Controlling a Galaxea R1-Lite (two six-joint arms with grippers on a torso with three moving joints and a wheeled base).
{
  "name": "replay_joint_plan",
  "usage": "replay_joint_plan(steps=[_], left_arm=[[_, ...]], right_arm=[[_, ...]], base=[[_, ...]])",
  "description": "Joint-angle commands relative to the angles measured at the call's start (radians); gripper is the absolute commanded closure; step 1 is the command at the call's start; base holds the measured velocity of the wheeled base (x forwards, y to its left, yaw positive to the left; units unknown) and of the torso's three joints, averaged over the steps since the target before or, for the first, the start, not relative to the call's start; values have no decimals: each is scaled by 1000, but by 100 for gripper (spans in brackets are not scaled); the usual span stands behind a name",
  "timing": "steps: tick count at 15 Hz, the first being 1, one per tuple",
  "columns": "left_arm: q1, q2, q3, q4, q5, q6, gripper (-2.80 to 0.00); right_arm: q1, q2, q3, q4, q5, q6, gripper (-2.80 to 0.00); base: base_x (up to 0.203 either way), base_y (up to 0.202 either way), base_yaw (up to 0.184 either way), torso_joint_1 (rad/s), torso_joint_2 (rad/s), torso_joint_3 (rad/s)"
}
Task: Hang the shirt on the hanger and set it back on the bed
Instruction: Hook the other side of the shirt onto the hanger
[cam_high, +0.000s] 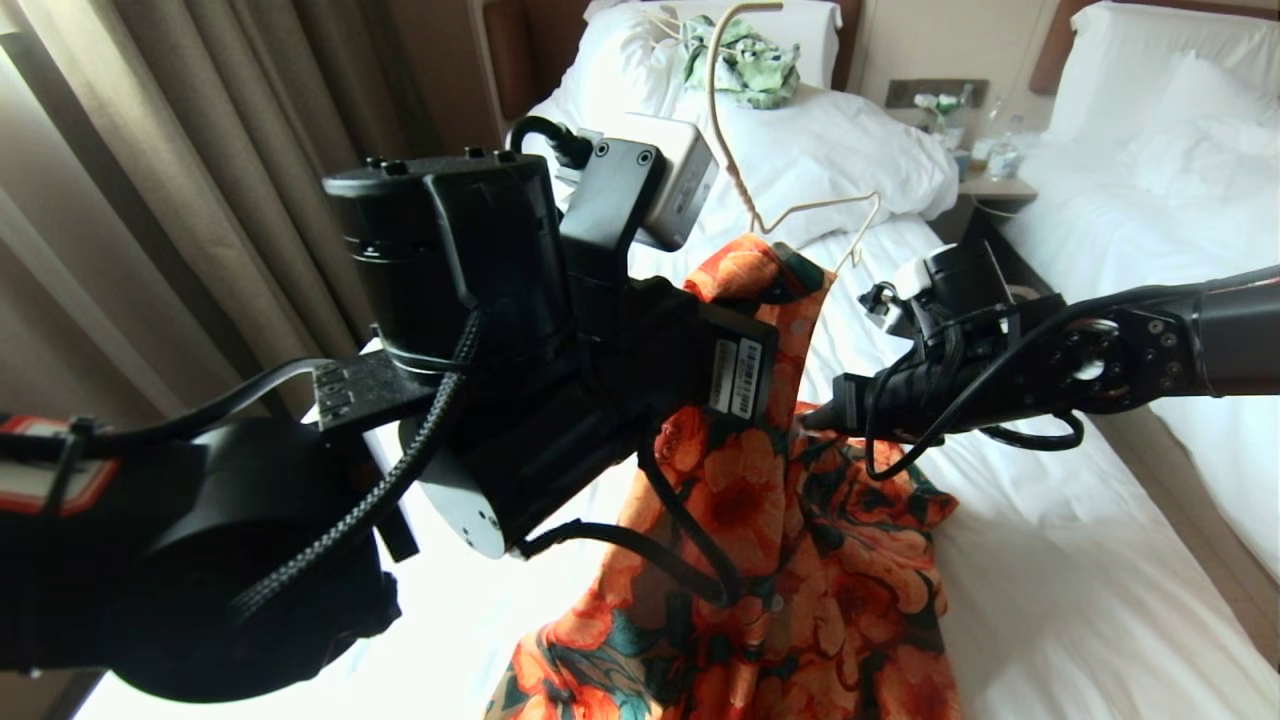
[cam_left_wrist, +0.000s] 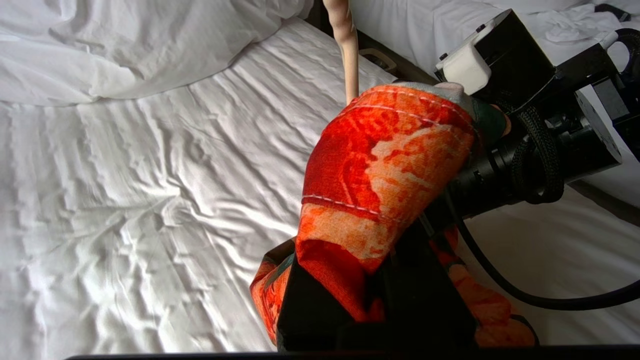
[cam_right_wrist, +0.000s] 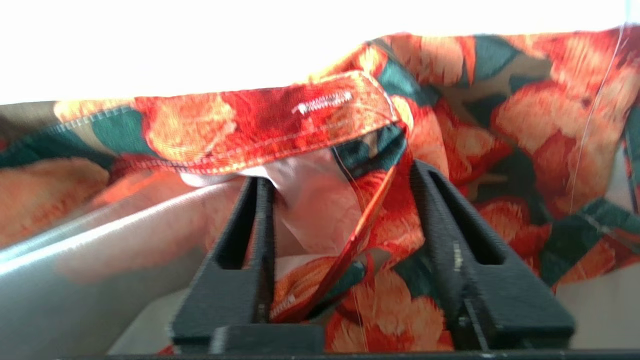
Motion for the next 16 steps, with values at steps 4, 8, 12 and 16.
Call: replay_joint_plan(steps=[4, 8, 12, 16], left_arm=[[-29, -60, 151, -6, 0, -27, 0], [-40, -44, 207, -7, 1, -131, 0], [-40, -12, 271, -11, 1, -162, 0], [-38, 13, 321, -41, 16, -195, 0]], right_arm=[[-47, -18, 5, -54, -53, 94, 0], [-105, -31, 22, -55, -84, 141, 0], [-143, -27, 29, -61, -83, 141, 0], [-152, -32, 28, -92, -83, 141, 0]], base=[[0, 0, 0, 0, 0, 0], [0, 0, 0, 0, 0, 0], [0, 0, 0, 0, 0, 0], [0, 0, 0, 0, 0, 0]])
